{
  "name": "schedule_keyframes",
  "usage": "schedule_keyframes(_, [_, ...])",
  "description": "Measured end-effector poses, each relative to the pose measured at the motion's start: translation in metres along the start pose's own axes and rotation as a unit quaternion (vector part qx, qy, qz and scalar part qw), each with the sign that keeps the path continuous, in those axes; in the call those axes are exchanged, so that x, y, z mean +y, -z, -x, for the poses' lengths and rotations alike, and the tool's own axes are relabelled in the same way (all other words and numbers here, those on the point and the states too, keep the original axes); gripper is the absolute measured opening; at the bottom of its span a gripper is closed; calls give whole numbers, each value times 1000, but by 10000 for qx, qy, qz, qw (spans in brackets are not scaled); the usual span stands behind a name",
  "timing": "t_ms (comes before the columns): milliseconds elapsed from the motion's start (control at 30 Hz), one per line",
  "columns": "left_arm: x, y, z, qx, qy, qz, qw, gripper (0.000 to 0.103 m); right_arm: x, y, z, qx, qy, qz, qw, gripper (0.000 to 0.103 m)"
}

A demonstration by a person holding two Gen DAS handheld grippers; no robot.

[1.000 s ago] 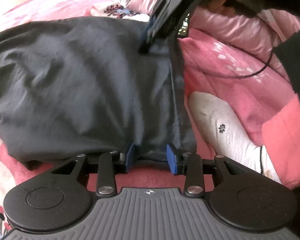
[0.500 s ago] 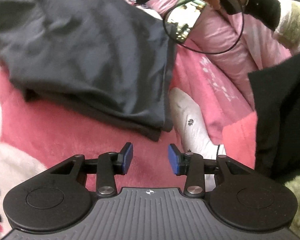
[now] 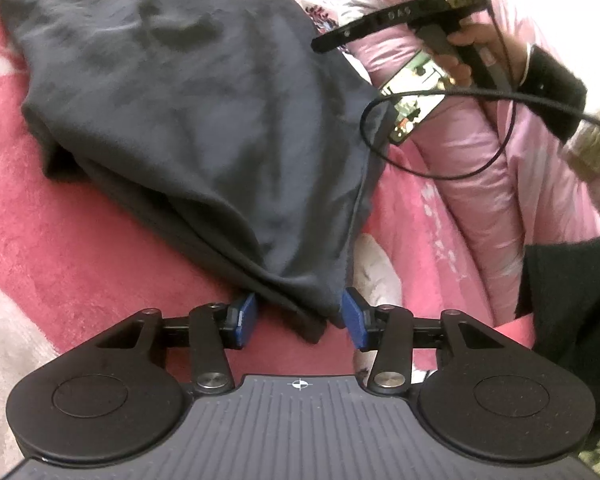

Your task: Fold clothes

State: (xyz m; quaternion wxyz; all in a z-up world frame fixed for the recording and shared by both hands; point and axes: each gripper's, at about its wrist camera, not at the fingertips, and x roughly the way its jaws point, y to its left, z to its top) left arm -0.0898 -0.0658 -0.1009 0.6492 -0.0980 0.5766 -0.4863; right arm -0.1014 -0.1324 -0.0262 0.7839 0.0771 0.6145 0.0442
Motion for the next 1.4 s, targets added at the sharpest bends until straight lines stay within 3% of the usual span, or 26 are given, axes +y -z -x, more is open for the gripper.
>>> schedule_keyframes(133, [3,-2,-4,-25,105,194,9998,46,-16,-5,0,-89,-173,-405,9990,70])
schedule_keyframes(267, [-2,-1,-12,89,175,137,9997,46,-30,2,-12,308,-416,-808,9954,70])
schedule_keyframes(400, [-7,-1,-22,229,249,31,9994,44,-27,9,-12,596,-595,-764,9935,70])
schedule_keyframes(567, [-6,-2,-29,211,125,73,9997,27,-17,18,-12,968,-555,-508,9925,67])
schedule_keyframes(633, [-5,-3,-32,203,48,109,9997,14,-13,21,-12,1117,-532,-401,9915,59])
schedule_keyframes(667, [-4,-3,-34,201,-8,118,9997,11,-10,23,-11,1192,-520,-347,9909,48])
schedule_keyframes(700, [-4,-4,-33,190,-20,111,9998,8,-8,25,-11,1266,-508,-293,9902,30])
schedule_keyframes(733, [-4,-4,-33,179,-32,104,9998,6,-8,26,-10,1276,-469,-272,9903,21])
schedule_keyframes(767, [-3,-4,-33,168,-43,97,9998,5,-8,27,-8,1255,-416,-268,9909,9])
schedule_keyframes(800, [-5,-4,-32,157,-63,21,9999,4,-8,28,-4,1216,-418,-297,9913,5])
schedule_keyframes(1067, [-27,-10,-4,-273,90,-848,9960,2,-5,22,45,579,-860,-668,9924,3])
schedule_keyframes(1267, [-22,-33,32,-902,146,-821,9924,2,-5,-6,74,-155,-1236,-924,9879,3])
schedule_keyframes(1400, [-4,-54,51,-1308,-98,-679,9890,2,-8,-32,68,-658,-1562,-1088,9795,3])
